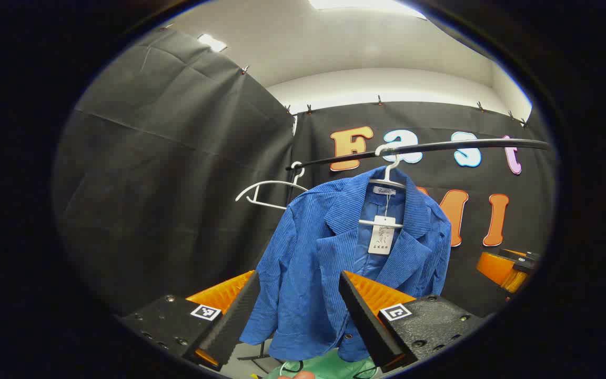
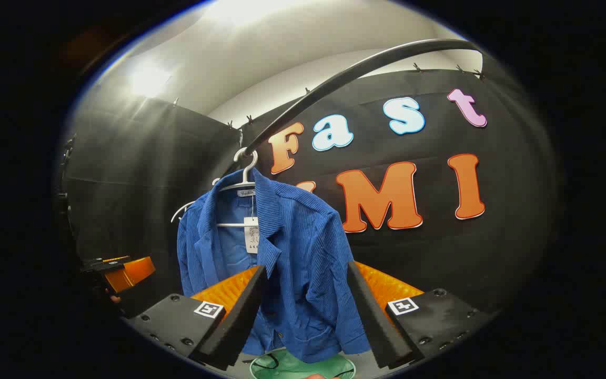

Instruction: Grasp the clothes on the hanger with both hands and then place them into the laundry hamper below.

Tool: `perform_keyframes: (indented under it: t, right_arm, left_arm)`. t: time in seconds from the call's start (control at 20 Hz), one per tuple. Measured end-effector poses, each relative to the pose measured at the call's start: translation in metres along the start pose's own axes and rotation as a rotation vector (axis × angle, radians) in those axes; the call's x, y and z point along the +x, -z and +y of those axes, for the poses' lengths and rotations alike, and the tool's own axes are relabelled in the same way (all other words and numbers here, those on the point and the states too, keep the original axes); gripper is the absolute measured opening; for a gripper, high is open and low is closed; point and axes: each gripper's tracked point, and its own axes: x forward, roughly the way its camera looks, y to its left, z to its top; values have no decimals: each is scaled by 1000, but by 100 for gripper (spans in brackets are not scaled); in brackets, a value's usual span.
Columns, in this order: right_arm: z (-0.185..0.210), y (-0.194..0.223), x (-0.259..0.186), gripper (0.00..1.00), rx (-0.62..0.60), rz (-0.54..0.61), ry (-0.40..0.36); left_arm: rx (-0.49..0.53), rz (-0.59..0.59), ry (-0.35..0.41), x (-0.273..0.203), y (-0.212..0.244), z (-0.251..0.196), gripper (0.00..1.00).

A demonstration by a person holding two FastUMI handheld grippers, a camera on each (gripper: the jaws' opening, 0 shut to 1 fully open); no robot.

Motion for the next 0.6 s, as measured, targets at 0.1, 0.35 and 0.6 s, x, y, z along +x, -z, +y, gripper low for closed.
perform_keyframes:
  t: [0.1,0.35,0.6]
  right_arm:
    - [0,1,0,98,4,4,-5]
    - [-4,3,-3,98,7,14,-14]
    - [-2,1,-2,94,10,12,-25]
  left_arm:
    - [2,-3,-7,-3,-1,1,98]
    - [25,-9,-30,-6,-3,7,95]
    - [20,-9,-44,-9,-4,9,92]
